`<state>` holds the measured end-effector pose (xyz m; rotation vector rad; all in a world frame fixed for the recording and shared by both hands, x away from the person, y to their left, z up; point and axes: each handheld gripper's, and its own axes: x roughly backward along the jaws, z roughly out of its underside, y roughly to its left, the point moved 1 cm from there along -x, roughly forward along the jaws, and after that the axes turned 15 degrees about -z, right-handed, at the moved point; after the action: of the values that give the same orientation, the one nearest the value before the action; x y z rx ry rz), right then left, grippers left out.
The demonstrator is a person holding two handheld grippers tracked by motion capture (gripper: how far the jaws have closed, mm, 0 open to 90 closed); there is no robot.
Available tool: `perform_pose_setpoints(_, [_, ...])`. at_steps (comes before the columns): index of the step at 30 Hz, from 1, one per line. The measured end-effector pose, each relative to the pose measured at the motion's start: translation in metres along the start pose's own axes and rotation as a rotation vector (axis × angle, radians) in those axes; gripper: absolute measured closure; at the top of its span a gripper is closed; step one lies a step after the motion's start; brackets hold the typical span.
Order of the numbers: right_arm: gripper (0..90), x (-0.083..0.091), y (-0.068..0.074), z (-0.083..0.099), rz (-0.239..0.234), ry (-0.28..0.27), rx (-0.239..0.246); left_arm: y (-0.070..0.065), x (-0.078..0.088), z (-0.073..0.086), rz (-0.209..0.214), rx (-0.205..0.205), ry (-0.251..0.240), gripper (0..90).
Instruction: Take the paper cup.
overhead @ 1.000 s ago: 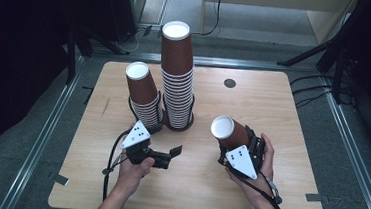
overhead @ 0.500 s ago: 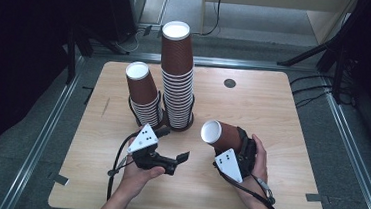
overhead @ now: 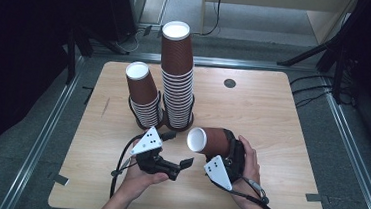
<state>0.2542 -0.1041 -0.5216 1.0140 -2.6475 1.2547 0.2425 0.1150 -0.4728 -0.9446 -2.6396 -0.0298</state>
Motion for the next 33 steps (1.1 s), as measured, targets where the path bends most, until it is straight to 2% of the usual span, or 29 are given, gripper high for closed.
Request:
perform_pose_setpoints(3, [11.3,-0.001,0.004,-0.002,-0.013,0.001,0.030,-0.001,-0.001,0.000,0.003,-0.006,0.008,0.0])
perform_pose_setpoints(8, [11.2,-0.002,0.008,-0.003,-0.028,0.000,0.049,-0.002,-0.003,0.000,0.012,0.004,0.017,0.0])
perform_pose_setpoints(11, [11.1,-0.002,0.011,-0.004,-0.058,-0.015,0.045,-0.003,-0.004,0.000,0.014,0.001,0.022,0.0])
perform_pose_setpoints(18, [11.0,-0.001,0.017,-0.007,-0.076,-0.024,0.072,-0.007,-0.008,0.001,0.032,-0.007,0.033,3.0])
perform_pose_setpoints(22, [11.0,-0.001,0.019,-0.009,-0.096,-0.034,0.065,-0.007,-0.008,0.001,0.040,0.000,0.032,5.4])
perform_pose_setpoints(24, [10.9,-0.002,0.019,-0.009,-0.096,-0.035,0.082,-0.007,-0.007,0.000,0.035,-0.002,0.032,6.6])
perform_pose_setpoints(26, [10.9,-0.002,0.021,-0.009,-0.106,-0.031,0.076,-0.007,-0.008,0.000,0.029,-0.003,0.042,7.5])
perform_pose_setpoints(29, [10.8,-0.002,0.022,-0.010,-0.105,-0.031,0.086,-0.008,-0.010,0.000,-0.014,-0.011,0.071,13.1])
perform_pose_setpoints(33, [10.8,-0.003,0.022,-0.011,-0.097,-0.029,0.097,-0.008,-0.011,0.000,0.001,-0.001,0.090,15.5])
